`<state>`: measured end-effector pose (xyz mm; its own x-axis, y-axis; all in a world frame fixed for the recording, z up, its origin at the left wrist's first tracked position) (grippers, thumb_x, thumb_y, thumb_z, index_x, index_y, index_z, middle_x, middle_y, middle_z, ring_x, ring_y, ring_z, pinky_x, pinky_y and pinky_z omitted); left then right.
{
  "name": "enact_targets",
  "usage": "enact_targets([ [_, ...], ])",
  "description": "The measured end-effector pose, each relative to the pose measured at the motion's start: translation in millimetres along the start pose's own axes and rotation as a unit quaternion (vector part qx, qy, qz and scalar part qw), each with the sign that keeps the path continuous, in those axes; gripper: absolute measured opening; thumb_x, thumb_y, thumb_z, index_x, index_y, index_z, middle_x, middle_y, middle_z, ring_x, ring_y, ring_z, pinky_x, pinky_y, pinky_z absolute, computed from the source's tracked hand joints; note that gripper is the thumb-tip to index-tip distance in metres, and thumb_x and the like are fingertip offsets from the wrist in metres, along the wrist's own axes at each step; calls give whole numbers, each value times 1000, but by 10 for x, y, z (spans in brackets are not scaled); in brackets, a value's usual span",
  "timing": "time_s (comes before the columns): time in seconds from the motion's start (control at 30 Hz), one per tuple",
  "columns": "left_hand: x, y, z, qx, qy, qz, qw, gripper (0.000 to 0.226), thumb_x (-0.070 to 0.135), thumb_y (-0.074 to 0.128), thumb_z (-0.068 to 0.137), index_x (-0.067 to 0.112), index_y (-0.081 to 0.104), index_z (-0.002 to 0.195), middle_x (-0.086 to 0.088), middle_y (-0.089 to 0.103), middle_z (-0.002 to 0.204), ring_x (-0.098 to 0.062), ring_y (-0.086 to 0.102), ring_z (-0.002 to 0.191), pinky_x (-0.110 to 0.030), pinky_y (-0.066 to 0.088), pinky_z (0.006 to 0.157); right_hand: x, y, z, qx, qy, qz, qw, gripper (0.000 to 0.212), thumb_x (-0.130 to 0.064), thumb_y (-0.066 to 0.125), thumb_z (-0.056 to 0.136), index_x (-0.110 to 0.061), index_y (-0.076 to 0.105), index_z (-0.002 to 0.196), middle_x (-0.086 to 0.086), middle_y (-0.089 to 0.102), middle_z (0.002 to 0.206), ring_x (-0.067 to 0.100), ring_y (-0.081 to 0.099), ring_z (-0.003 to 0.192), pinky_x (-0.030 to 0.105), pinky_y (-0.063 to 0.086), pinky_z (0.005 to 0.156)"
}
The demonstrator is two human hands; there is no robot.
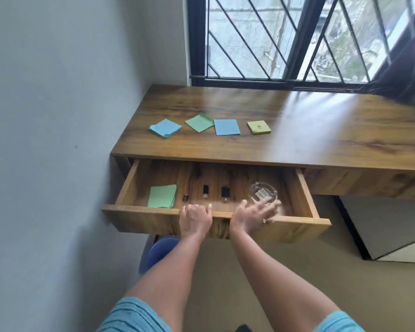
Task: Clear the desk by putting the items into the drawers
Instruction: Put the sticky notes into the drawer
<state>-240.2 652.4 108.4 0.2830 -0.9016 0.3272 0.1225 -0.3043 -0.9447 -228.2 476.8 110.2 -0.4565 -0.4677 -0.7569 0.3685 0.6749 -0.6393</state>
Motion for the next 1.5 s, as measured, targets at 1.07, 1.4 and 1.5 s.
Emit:
enact_targets([
  [1.07,-124,-227,-1589,-109,-78,7,991,30,35,51,95,9,65,101,-1,55,87,-15,53,79,-24,41,64,610,-468,-1163,-296,-282,-338,848,26,-27,47,93,-9,66,93,9,65,93,23,60,80,28,40,63],
  [1.4,-222,-249,-2018,-133,-93,53,985,23,32,54,93,14,66,99,0,58,88,-14,57,80,-23,41,62,765,-621,-1466,-361,-272,-375,809,31,-37,59,83,-12,63,101,7,60,95,23,56,82,29,45,69],
  [1.5,-230,-258,-2040,-157,-93,59,981,25,34,56,90,14,66,101,-2,64,98,-18,61,91,-25,46,68,770,-647,-1511,-368,-280,-392,795,35,-36,57,84,-12,61,108,9,63,108,25,60,93,29,43,72],
])
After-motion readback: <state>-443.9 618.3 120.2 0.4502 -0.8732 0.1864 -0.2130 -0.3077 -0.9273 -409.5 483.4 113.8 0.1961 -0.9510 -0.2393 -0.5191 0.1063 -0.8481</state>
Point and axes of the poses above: each hand's wrist, its own z-axis towards the middle knuckle, its own y-axis out of the palm, x = y × z, the point moved 8 cm from there along z, towards the middle knuckle
